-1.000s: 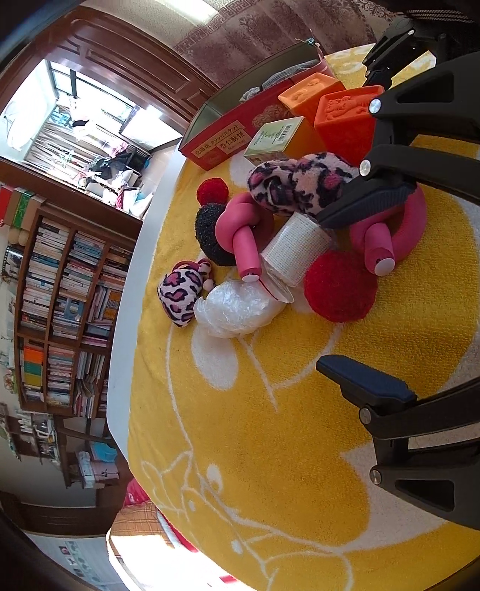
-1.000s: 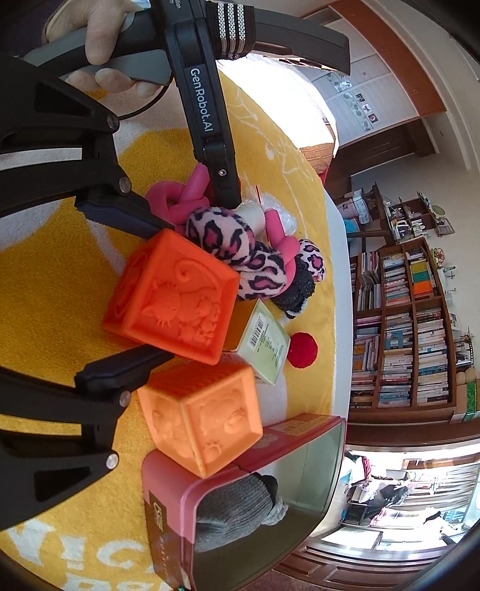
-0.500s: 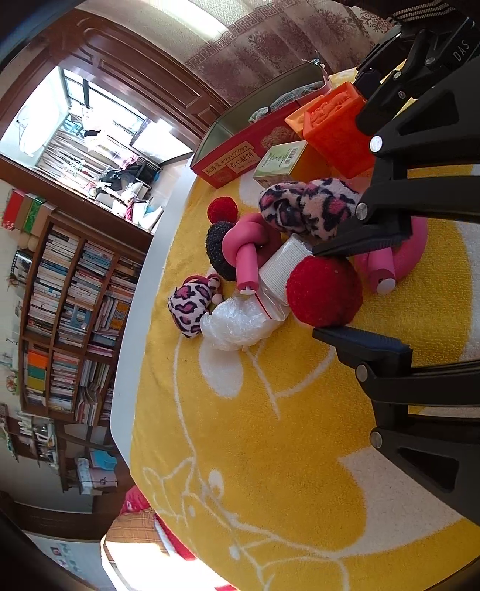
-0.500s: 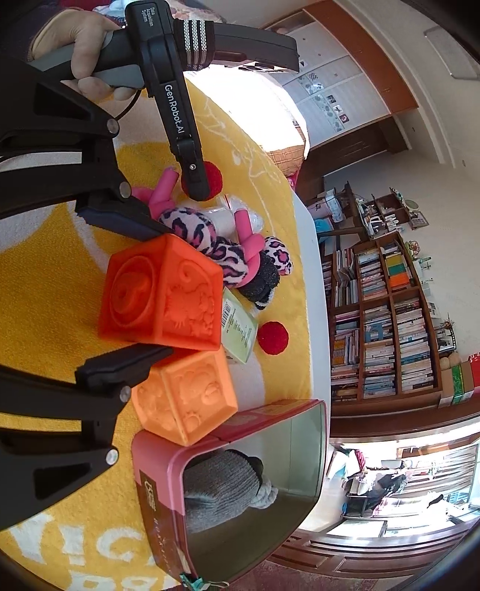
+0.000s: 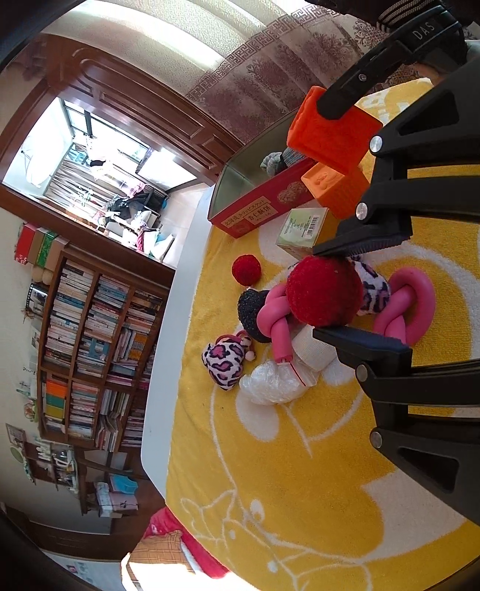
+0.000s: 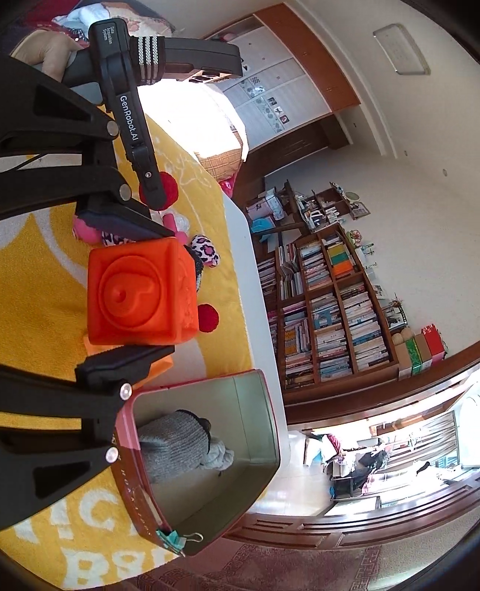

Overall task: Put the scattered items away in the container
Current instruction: 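Lift the orange cube into the tin with the right gripper while the left gripper drops the red ball in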

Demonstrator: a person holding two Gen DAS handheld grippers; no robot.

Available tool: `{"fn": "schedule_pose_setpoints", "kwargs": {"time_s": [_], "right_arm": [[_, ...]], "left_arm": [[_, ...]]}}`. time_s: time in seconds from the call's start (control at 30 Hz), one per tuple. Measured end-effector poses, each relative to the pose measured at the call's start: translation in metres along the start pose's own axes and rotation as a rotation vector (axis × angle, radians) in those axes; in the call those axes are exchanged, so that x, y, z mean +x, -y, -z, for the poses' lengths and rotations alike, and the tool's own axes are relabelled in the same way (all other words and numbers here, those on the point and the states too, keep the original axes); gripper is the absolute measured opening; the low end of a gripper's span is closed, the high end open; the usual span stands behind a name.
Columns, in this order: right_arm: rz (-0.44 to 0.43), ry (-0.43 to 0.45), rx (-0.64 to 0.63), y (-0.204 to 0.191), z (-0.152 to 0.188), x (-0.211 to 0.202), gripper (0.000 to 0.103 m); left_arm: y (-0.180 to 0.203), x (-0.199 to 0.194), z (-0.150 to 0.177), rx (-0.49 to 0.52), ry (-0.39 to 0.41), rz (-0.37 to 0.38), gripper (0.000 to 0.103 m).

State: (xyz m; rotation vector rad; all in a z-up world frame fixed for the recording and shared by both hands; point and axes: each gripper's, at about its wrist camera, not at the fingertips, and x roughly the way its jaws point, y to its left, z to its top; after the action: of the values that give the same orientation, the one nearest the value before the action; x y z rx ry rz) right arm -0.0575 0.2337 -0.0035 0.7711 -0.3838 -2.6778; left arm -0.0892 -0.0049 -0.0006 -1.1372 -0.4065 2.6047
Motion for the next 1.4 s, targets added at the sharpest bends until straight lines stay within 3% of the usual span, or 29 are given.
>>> {"fn": "schedule_pose_setpoints", "kwargs": {"time_s": [0.3, 0.57, 0.73, 1.2, 1.3, 1.37, 1.4], "right_arm": [[0.193, 0.122, 0.168, 0.062, -0.037, -0.017, 0.056], [0.384, 0.122, 0.26, 0.118, -0.039, -0.005, 0.061], [0.413, 0.216, 0.27, 0.121, -0.037, -0.028, 0.074], [0.453, 0.226, 0.262, 0.11, -0.033, -0.035, 0.077], [0.464, 0.226, 0.24, 0.107, -0.033, -0.034, 0.078], [0.46, 0.224, 0.242, 0.107, -0.034, -0.033, 0.078], [0.456, 0.222, 0.247, 0.107, -0.033, -0.033, 0.078]], "left_arm": [[0.038, 0.002, -0.015, 0.07, 0.013, 0.053, 0.038], [0.069, 0.021, -0.021, 0.112, -0.014, 0.105, 0.038], [0.094, 0.036, -0.028, 0.152, -0.029, 0.13, 0.038], [0.174, 0.1, -0.065, 0.266, -0.071, 0.174, 0.039], [0.183, 0.11, -0.073, 0.279, -0.075, 0.168, 0.043], [0.183, 0.114, -0.075, 0.267, -0.083, 0.165, 0.066], [0.181, 0.114, -0.074, 0.258, -0.075, 0.161, 0.07]]}}
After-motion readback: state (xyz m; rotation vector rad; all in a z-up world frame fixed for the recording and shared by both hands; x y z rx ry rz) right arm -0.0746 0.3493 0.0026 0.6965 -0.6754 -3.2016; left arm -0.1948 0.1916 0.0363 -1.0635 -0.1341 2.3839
